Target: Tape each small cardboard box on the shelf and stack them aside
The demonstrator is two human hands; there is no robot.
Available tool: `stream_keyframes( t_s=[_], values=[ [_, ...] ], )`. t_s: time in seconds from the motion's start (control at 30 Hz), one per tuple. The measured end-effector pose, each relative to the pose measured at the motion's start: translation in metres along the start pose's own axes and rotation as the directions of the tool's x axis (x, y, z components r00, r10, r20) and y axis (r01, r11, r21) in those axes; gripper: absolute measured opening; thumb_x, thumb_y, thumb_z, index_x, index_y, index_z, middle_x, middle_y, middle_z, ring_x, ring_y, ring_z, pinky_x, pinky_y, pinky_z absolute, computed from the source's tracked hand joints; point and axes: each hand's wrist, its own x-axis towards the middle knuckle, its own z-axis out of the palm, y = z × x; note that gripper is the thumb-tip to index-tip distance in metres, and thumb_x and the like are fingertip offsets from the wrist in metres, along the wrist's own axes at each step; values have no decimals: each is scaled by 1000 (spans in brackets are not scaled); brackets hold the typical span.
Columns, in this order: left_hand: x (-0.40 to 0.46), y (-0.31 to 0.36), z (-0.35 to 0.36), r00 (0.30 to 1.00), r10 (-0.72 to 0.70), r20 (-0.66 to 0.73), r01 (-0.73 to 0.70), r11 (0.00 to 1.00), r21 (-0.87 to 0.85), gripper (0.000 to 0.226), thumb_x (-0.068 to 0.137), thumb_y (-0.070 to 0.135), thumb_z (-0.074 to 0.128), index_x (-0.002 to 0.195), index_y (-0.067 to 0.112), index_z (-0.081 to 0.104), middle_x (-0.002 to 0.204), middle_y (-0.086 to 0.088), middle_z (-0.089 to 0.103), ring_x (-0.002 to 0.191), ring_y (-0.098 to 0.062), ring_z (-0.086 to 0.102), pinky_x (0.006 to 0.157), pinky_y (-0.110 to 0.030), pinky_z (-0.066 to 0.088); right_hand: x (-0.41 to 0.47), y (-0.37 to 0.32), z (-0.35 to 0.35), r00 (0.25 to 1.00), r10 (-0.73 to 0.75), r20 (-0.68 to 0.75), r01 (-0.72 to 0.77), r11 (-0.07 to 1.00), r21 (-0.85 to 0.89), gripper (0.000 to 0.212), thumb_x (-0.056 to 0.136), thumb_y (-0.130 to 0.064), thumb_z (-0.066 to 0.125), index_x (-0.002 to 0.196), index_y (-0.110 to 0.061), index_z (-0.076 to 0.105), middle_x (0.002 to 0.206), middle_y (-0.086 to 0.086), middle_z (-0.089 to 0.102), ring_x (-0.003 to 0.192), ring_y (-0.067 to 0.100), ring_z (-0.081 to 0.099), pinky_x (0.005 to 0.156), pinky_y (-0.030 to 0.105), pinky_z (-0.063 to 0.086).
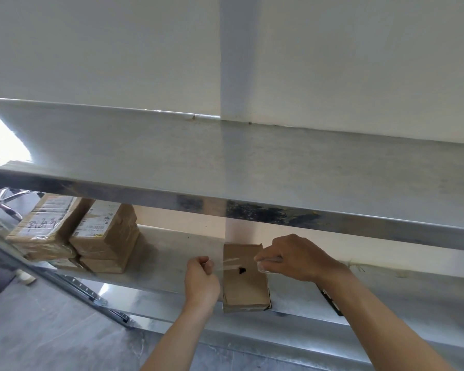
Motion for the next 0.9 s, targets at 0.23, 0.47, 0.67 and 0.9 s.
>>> stream_keyframes(
  t_s=[0.23, 0.47, 0.67, 0.9],
  values=[
    [3, -5, 8, 999, -39, 8, 39, 999, -39, 17, 105, 5, 39, 119, 9, 48, 100, 4, 54, 101, -19, 52, 87, -30, 39, -2, 11, 2, 1000, -11, 21, 13, 997, -81, 24, 96, -51, 59, 117, -47, 70, 76, -21, 52, 72, -4, 50, 62, 12, 29],
    [13, -13, 15, 994, -103, 43, 105, 994, -38, 19, 104, 3, 41, 121, 9, 48, 102, 2, 54, 95, -18, 53, 82, -29, 41, 3, 18, 6, 999, 9, 38, -6, 997, -78, 25, 95, -50, 61, 116, -43, 72, 76, -23, 51, 79, 1, 52, 67, 22, 37],
    [20, -27, 26, 980, -187, 75, 194, 975, -107, 10, 105, 10, 43, 110, 13, 51, 106, -10, 60, 79, -18, 56, 65, -31, 48, 7, 23, 18, 996, -6, 91, 17, 993, -120, 25, 97, -43, 61, 117, -38, 74, 97, -15, 68, 83, 3, 56, 66, 15, 34],
    [25, -34, 22, 952, -249, 175, 284, 935, -212, 14, 105, 12, 50, 100, 8, 63, 90, -18, 68, 69, -23, 57, 59, -31, 46, 6, 35, 38, 996, 6, 84, -3, 999, -33, 25, 99, -38, 60, 121, -34, 72, 78, -25, 48, 68, -5, 47, 62, 11, 30]
  ],
)
